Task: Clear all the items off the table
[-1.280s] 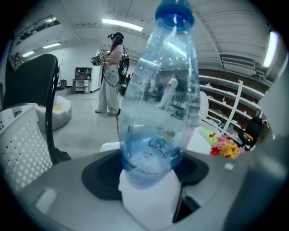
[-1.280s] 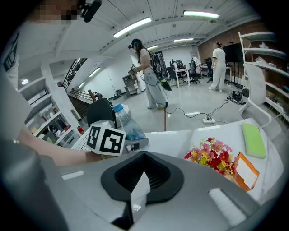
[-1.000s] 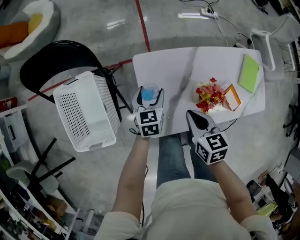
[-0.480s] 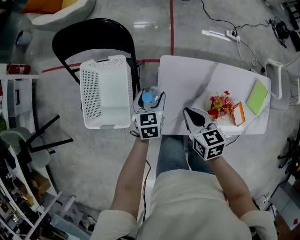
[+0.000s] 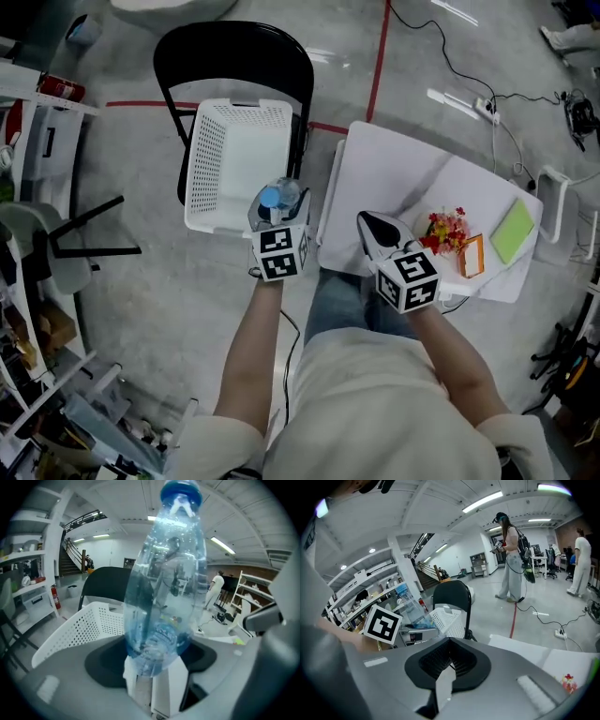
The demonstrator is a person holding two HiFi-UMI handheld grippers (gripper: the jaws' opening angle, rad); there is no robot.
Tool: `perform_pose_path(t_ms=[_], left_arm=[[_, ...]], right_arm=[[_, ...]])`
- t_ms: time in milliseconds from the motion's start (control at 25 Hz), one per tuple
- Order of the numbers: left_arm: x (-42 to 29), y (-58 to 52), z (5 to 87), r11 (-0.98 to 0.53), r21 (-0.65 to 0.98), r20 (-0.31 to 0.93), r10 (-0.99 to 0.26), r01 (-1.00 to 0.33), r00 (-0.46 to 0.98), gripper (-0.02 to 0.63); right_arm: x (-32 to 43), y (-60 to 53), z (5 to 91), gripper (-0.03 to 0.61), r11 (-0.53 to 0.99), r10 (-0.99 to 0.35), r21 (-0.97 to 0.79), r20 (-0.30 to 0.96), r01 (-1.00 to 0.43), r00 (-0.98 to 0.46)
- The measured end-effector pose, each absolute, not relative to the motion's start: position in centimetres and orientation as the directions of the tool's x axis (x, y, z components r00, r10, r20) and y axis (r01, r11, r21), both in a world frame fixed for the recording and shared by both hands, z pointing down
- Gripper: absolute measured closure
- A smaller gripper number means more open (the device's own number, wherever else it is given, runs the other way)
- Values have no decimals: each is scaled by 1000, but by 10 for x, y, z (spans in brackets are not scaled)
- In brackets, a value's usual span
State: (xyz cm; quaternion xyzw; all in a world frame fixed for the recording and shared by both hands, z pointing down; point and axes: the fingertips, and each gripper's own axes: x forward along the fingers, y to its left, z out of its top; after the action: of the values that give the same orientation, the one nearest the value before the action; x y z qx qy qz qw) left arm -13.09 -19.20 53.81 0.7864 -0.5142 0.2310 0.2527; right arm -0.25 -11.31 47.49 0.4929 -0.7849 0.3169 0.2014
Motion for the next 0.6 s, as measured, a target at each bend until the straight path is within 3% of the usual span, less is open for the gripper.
perform_pose_path(t_ms=[600], left_arm=[[-226, -197, 528, -108, 130, 660, -733, -986, 168, 278]], right_arm=[[-54, -133, 456, 580, 453, -572, -298, 625, -840, -531]])
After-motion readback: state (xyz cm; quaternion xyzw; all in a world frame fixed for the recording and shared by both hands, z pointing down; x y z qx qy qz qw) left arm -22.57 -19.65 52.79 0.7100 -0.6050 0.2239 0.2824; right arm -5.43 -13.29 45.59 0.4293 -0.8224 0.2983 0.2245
